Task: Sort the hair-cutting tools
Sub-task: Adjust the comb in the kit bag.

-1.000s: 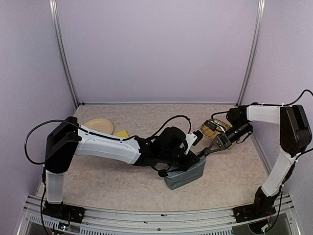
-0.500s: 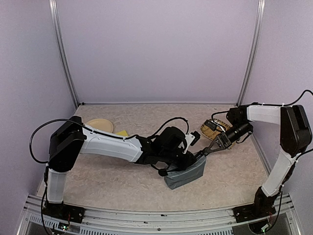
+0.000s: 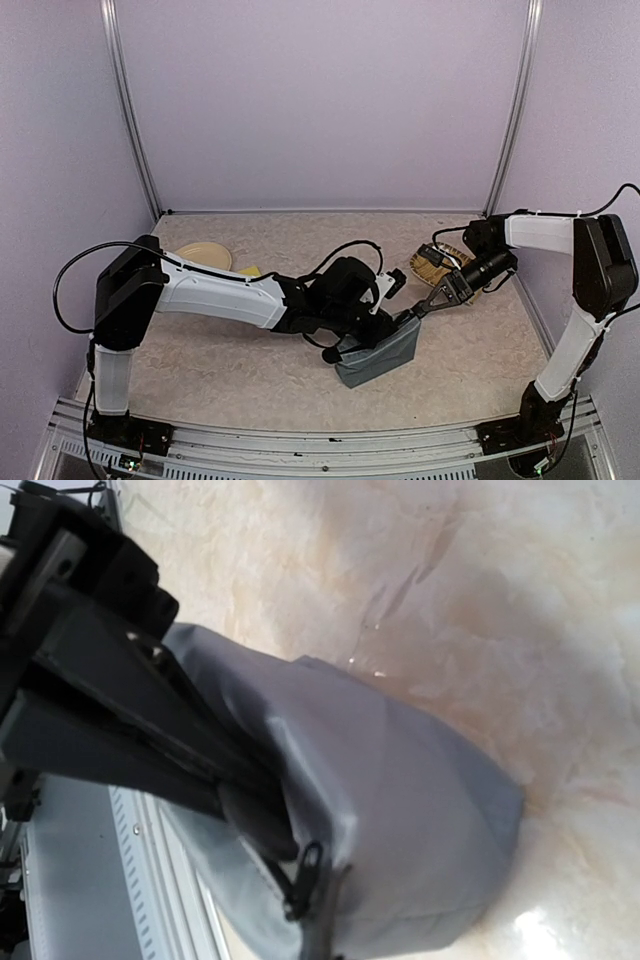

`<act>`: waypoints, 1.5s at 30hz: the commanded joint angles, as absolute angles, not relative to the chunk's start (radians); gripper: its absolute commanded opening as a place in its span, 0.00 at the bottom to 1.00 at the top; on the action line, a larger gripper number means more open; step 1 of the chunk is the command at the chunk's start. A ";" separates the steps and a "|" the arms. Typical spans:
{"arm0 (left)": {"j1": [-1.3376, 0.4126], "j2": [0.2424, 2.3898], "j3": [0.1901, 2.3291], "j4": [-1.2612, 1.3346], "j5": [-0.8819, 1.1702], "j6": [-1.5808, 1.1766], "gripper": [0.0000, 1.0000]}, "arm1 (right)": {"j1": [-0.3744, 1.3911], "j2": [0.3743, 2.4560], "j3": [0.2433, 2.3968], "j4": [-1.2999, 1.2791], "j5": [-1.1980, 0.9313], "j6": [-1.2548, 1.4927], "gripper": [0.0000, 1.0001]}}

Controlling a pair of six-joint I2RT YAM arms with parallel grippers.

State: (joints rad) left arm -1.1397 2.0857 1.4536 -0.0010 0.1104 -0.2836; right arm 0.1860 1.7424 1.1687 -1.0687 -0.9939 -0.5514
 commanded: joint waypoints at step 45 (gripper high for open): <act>-1.125 2.095 1.598 -0.091 0.149 -0.209 0.29 | 0.160 1.679 1.152 -1.065 -1.066 -0.563 0.02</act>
